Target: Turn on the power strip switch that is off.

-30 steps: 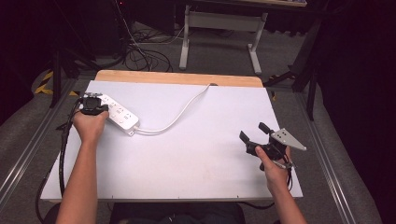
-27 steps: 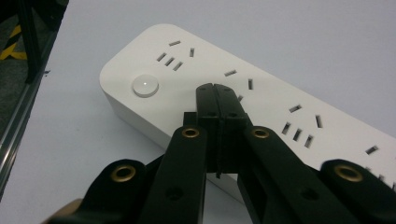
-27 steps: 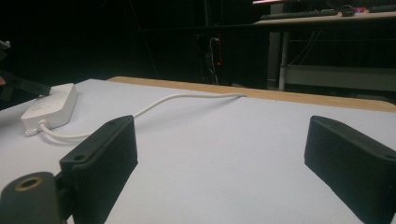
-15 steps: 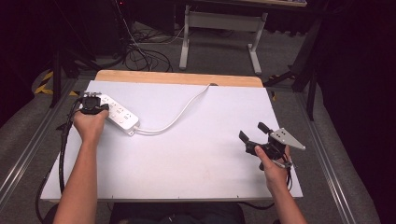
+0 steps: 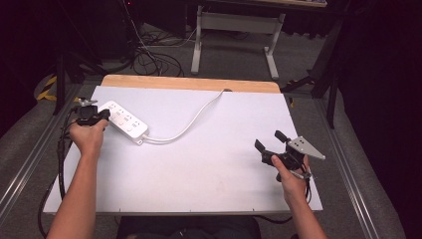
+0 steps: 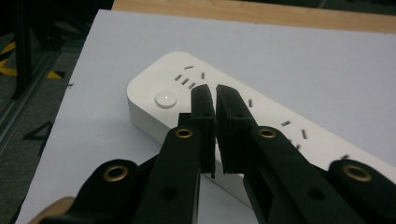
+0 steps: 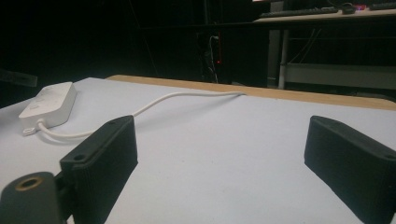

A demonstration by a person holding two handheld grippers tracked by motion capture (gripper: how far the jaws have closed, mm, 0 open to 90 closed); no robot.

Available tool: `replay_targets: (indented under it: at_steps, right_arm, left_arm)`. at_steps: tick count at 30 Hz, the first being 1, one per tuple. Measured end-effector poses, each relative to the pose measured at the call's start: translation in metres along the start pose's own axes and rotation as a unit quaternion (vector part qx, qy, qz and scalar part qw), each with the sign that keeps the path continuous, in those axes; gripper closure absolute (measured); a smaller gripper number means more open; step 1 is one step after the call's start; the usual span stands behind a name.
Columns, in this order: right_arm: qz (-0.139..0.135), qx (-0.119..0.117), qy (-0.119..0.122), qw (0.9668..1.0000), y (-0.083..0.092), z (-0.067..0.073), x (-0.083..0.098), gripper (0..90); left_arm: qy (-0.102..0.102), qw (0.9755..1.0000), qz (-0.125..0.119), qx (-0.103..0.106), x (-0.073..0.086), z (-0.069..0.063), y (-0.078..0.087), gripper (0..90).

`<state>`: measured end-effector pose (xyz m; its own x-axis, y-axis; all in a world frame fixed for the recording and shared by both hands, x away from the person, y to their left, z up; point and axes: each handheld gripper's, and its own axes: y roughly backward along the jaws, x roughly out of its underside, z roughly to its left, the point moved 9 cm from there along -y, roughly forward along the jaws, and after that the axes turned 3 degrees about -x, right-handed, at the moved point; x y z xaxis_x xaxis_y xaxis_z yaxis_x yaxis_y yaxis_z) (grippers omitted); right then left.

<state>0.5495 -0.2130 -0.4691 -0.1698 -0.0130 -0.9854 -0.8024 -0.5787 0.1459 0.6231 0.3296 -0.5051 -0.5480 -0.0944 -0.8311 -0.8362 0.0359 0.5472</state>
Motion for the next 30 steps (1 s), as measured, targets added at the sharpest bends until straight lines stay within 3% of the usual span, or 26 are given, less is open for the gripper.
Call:
replay_targets:
  at_steps: [7, 11, 13, 24, 30]
  right_arm:
    - [0.001, 0.0, 0.003, 1.0, -0.001, 0.0, 0.0, 10.2]
    - [0.001, -0.001, 0.002, 1.0, -0.001, 0.001, 0.0, 10.2]
    - [0.001, -0.001, 0.002, 1.0, -0.001, 0.001, 0.0, 10.2]
    - [0.001, -0.003, 0.004, 1.0, -0.002, 0.002, 0.0, 10.5]
    - [0.003, -0.004, 0.006, 1.0, -0.003, 0.003, 0.0, 10.8]
  left_arm:
    - [-0.006, 0.9987, -0.039, 0.033, 0.001, -0.008, 0.022, 80.4]
    - [-0.028, 0.9961, -0.067, 0.05, -0.003, -0.019, 0.038, 74.7]
    - [-0.024, 0.9949, -0.08, 0.056, -0.005, -0.022, 0.045, 74.2]
    - [-0.032, 0.9907, -0.115, 0.064, -0.006, -0.02, 0.079, 67.1]
    - [-0.056, 0.9891, -0.122, 0.06, -0.004, -0.025, 0.089, 59.0]
